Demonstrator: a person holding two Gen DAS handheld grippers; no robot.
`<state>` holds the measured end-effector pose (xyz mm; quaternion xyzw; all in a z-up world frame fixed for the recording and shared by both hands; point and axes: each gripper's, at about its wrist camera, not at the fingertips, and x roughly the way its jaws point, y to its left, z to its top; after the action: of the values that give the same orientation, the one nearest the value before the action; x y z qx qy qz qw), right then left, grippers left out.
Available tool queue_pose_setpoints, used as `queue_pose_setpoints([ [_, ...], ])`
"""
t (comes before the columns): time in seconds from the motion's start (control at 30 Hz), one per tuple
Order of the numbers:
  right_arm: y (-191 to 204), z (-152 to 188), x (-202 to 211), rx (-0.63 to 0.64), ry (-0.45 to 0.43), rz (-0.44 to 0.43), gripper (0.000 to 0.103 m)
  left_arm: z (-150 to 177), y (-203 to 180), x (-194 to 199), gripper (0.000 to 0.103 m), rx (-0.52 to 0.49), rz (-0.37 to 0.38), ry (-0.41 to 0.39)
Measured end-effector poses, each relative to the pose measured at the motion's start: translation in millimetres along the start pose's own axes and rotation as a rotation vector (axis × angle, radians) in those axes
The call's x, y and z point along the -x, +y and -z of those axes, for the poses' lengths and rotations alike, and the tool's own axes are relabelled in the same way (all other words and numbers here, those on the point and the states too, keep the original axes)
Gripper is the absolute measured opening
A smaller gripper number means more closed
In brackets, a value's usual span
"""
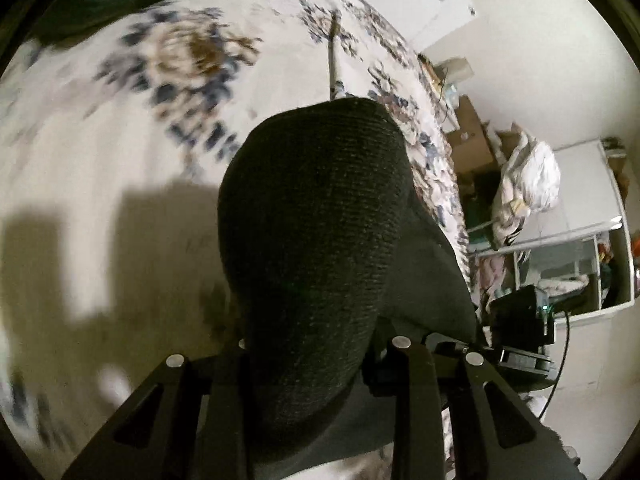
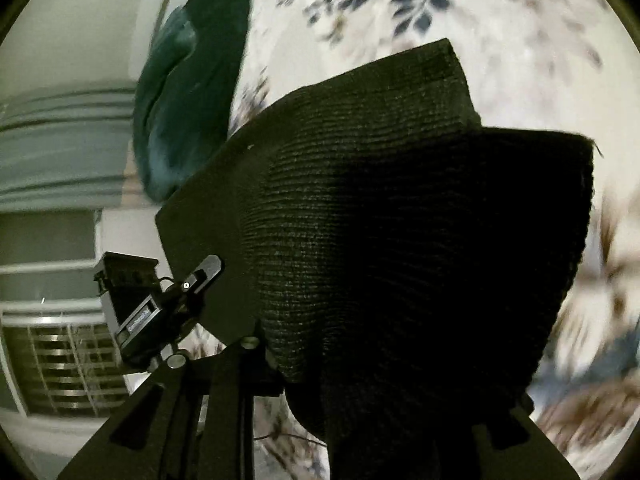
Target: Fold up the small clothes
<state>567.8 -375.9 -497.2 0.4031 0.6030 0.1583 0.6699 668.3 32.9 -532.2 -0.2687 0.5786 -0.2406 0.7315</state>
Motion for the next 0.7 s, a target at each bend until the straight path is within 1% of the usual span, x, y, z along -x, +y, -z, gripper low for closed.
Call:
queue_pose_setpoints([
  [0.07,-8.0,-23.7,-4.9,-0.021,0.001,0.015,0.024,-19.2,3.1,-21.7,0.027,-0.016,-0.029,0.030],
  [0.1,-15.3,-39.0,-9.3,-0.038,0.000,0.037,0.024,-25.1,7.1,-31.8,0.028,-0.010,-0.048,0.045],
  [0.17,-22.4,-54.8,-21.6,-0.060,0.017,0.060,0.025,-30.3,20.1,-47.3,0.030,0.008,-0.078,0.073],
  [0.23,-34.5,-65.3,-27.1,-0.066,0.031,0.081,0.028,-26.0,31.1,-48.7,0.034,0.031,-0.066,0.070],
  [0.27,-35.9,-64.9,-28.3,-0.070,0.032,0.083,0.029,-22.8,36.9,-45.8,0.035,0.045,-0.051,0.062],
  [0.3,-34.8,-65.0,-28.3,-0.068,0.030,0.086,0.035,-18.5,42.4,-41.2,0.035,0.061,-0.033,0.057],
  [0.33,-36.2,-63.4,-26.4,-0.058,0.026,0.100,0.037,-14.4,46.3,-35.9,0.036,0.071,-0.021,0.052],
  [0.37,-31.7,-60.6,-25.8,-0.043,0.017,0.126,0.043,-9.6,50.9,-29.4,0.036,0.082,-0.016,0.046],
  [0.4,-26.2,-55.3,-21.0,-0.016,0.004,0.183,0.053,-6.2,55.0,-22.1,0.036,0.089,-0.014,0.037],
  [0.47,-28.0,-46.5,-9.6,0.015,-0.025,0.267,0.062,1.4,57.5,-6.9,0.036,0.084,-0.044,0.014],
  [0.5,-21.2,-43.3,-1.9,0.046,-0.059,0.340,0.067,3.2,56.0,-0.2,0.036,0.072,-0.067,0.003],
  [0.53,-17.4,-39.5,3.4,0.065,-0.081,0.393,0.069,5.5,52.9,6.2,0.036,0.053,-0.104,-0.011],
  [0.57,-13.9,-31.5,9.6,0.086,-0.101,0.450,0.072,10.4,46.7,14.5,0.036,0.017,-0.166,-0.034],
  [0.6,-5.3,-19.7,14.8,0.120,-0.131,0.544,0.079,18.6,35.6,23.8,0.034,-0.037,-0.267,-0.068],
  [0.63,1.0,-11.1,16.7,0.143,-0.151,0.596,0.086,26.8,25.8,30.1,0.034,-0.077,-0.357,-0.089],
  [0.67,8.8,2.9,18.1,0.179,-0.178,0.673,0.100,33.9,17.0,33.6,0.034,-0.111,-0.415,-0.101],
  [0.7,11.2,13.8,19.6,0.197,-0.188,0.707,0.103,43.7,5.8,39.2,0.034,-0.147,-0.449,-0.120],
])
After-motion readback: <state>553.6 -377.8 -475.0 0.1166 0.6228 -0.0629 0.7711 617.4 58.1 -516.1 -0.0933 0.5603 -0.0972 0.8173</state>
